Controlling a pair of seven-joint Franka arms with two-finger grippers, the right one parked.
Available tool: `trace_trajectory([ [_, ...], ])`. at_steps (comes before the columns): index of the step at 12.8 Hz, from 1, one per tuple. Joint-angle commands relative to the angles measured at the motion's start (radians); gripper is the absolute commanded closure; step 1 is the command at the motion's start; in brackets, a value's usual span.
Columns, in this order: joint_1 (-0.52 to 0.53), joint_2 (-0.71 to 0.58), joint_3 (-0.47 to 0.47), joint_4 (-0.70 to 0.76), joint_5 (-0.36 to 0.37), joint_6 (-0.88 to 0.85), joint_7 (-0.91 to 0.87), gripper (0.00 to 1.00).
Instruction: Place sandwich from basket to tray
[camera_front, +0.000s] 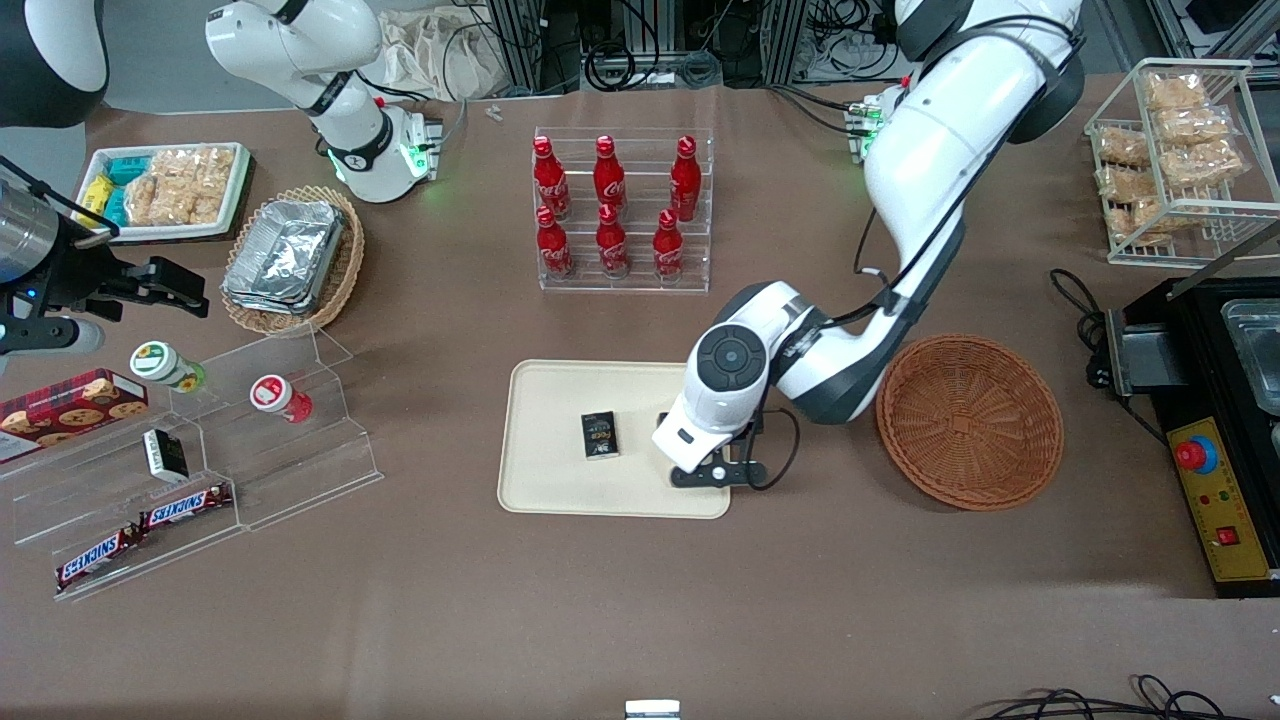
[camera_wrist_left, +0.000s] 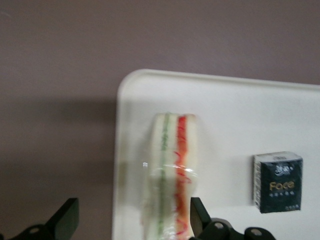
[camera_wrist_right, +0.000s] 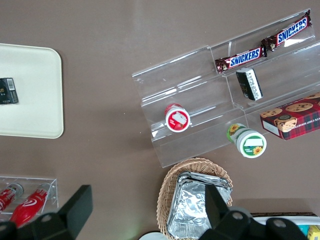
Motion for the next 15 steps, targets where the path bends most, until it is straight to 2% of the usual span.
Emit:
trace_trajectory([
  [1,0.059,-0.152,0.02,-0.041,-0.001,-0.133,-0.032,0.0],
  [4,0.155,-0.296,0.014,-0.122,-0.019,-0.204,-0.027,0.0],
  [6,0.229,-0.417,0.015,-0.191,-0.091,-0.208,0.023,0.01],
  [8,0.327,-0.53,0.015,-0.262,-0.181,-0.23,0.213,0.01],
  [11,0.48,-0.658,0.017,-0.358,-0.277,-0.26,0.493,0.0],
  [13,0.553,-0.686,0.017,-0.376,-0.297,-0.262,0.647,0.0],
  [15,0.577,-0.681,0.022,-0.353,-0.3,-0.27,0.721,0.0],
])
